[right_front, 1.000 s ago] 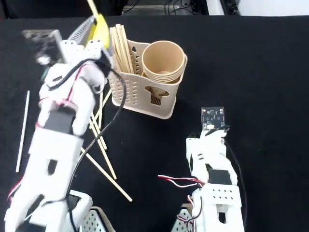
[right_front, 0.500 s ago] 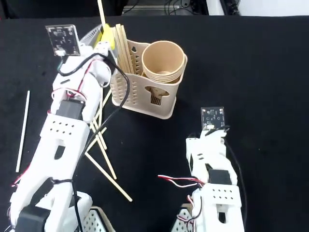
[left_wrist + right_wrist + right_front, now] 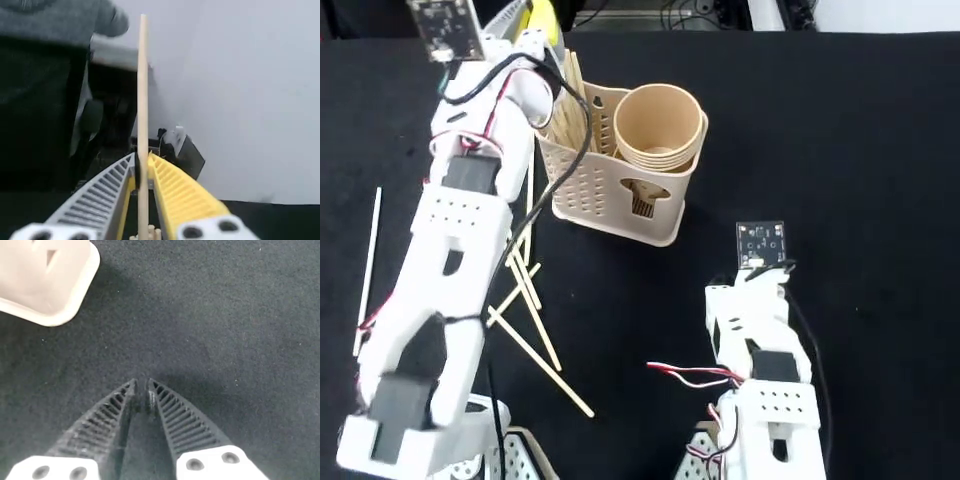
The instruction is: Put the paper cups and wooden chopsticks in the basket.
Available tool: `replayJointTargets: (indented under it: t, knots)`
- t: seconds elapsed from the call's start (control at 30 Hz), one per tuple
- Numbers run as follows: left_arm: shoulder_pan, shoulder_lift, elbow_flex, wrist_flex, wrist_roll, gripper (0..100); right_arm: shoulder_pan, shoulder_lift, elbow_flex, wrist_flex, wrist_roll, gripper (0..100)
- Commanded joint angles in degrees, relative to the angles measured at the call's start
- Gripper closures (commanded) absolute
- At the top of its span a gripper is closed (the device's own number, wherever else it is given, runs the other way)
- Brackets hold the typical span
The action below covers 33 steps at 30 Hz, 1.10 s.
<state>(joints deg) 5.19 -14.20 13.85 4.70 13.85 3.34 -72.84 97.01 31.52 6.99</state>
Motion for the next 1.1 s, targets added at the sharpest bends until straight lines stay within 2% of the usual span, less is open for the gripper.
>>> replayJointTargets:
  t: [0.0, 0.27, 0.47, 0.57, 0.87, 0.97, 1.07]
  knots:
    - [-2.2, 0.2, 0.9, -1.9, 1.8, 97, -0.8, -0.8, 0.0, -0.1, 0.6, 95.7]
    - [-2.2, -1.8, 16.5, -13.7, 2.2, 97, -0.8, -0.8, 0.0, -0.1, 0.6, 95.6]
    - [-2.0, -12.5, 26.1, -13.9, 2.3, 96, -0.8, -0.8, 0.0, -0.2, 0.6, 95.6]
    - [-1.8, -17.7, 30.9, -13.5, 2.3, 90, -0.8, -0.8, 0.0, -0.2, 0.6, 95.6]
    - [1.9, -27.1, 34.1, 0.7, 2.3, 84, -0.8, -0.8, 0.0, -0.2, 0.6, 95.6]
    - [1.1, -29.5, 33.8, 3.6, 1.8, 84, -0.8, -0.8, 0.0, -0.2, 0.6, 95.6]
    - [-2.8, -33.8, 33.8, 9.2, -2.2, 84, -0.8, -0.8, 0.0, -0.2, 0.6, 95.6]
